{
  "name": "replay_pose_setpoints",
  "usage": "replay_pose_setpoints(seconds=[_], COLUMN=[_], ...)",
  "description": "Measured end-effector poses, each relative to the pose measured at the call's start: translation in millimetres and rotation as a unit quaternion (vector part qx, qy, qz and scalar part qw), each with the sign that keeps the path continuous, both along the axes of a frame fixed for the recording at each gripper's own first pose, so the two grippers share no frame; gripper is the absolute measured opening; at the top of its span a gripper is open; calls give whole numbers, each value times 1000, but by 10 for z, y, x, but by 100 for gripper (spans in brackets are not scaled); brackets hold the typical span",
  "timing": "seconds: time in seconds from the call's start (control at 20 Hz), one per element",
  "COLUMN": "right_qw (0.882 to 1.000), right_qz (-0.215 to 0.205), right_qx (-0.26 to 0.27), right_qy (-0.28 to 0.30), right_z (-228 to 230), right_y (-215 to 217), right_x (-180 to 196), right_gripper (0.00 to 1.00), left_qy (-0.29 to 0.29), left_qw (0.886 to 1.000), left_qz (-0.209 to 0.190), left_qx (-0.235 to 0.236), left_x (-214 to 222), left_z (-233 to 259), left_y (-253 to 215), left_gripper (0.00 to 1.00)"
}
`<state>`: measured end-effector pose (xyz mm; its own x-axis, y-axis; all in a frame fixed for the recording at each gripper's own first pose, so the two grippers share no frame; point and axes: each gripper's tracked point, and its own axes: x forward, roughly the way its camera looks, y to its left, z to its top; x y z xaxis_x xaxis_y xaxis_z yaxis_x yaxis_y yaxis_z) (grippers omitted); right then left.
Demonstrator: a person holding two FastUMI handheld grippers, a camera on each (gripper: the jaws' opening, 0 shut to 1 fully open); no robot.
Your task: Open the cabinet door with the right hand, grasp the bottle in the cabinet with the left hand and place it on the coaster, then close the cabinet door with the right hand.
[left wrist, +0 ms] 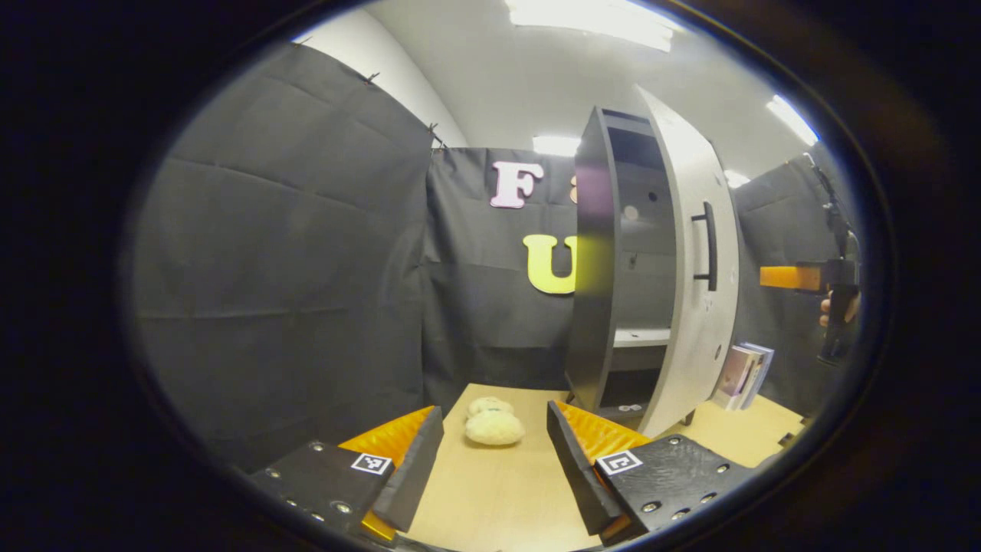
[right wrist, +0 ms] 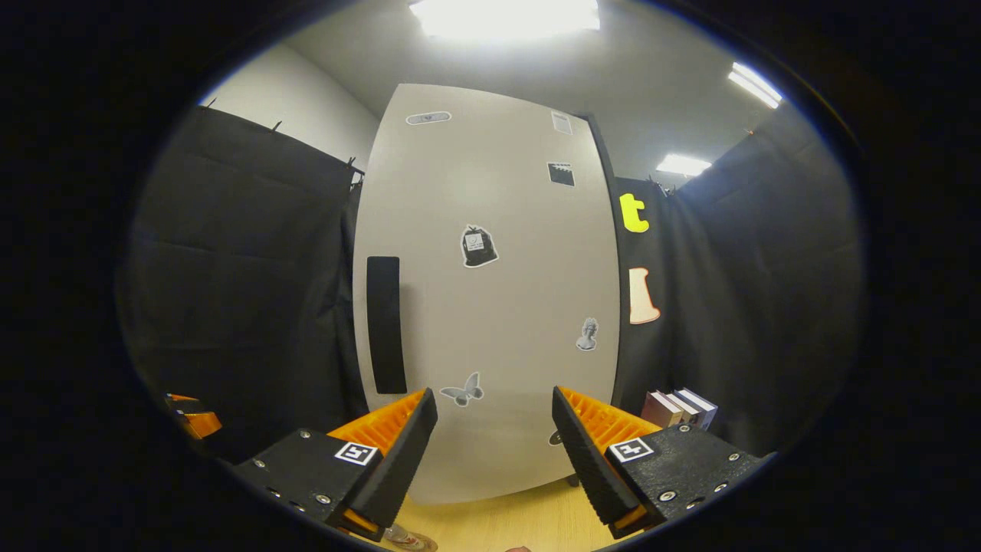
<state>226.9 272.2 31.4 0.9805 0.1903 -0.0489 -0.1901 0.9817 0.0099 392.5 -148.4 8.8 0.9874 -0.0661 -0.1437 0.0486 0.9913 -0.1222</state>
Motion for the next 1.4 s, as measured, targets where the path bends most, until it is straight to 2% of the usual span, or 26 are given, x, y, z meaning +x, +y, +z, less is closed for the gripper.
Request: replay_pose_setpoints(seconds=[0.05, 0.2, 0.3, 0.35, 0.4, 0.45, 0.55, 0.6, 0.65, 0.75, 0.9, 1.1, 1.2, 1.4], right_qw=[1000, 1000, 999, 999, 999, 999, 999, 999, 998, 998, 998, 998, 998, 998], right_qz=[-6, -23, -28, -35, -39, -41, -45, -49, -52, -54, -57, -54, -54, -55], right_qx=[-2, -5, -12, -15, -16, -15, -12, -13, -13, -7, 4, 21, 24, 17], right_qy=[-1, -9, -16, -17, -16, -16, -18, -19, -19, -17, -15, -15, -10, -4], right_z=[13, 104, 117, 101, 85, 77, 80, 80, 72, 56, 29, -70, -161, -284], right_y=[-22, -131, -333, -449, -555, -633, -823, -932, -1027, -1220, -1469, -1693, -1782, -1905], right_x=[-4, -100, -222, -253, -291, -313, -375, -406, -428, -463, -507, -564, -570, -517], right_gripper=[94, 94, 94, 94, 94, 94, 94, 94, 94, 94, 94, 94, 94, 94], left_qy=[1, 0, -2, -4, -5, -6, -13, -16, -19, -23, -26, -28, -28, -27], left_qw=[1000, 1000, 1000, 1000, 1000, 1000, 999, 999, 999, 999, 999, 998, 999, 999], left_qz=[-5, -19, -19, -19, -22, -25, -30, -31, -32, -37, -44, -45, -44, -37], left_qx=[-2, 1, 2, 1, 0, -1, 2, 3, 3, 1, 6, 13, 16, 26], left_x=[2, 9, 28, 36, 37, 44, 48, 49, 47, 49, 63, 32, 32, 31], left_z=[4, 15, 38, 54, 70, 82, 140, 176, 200, 214, 238, 262, 268, 266], left_y=[-20, -81, -104, -123, -166, -197, -264, -302, -335, -408, -504, -570, -586, -594], left_gripper=[85, 85, 85, 82, 85, 81, 85, 81, 82, 85, 77, 84, 81, 81])
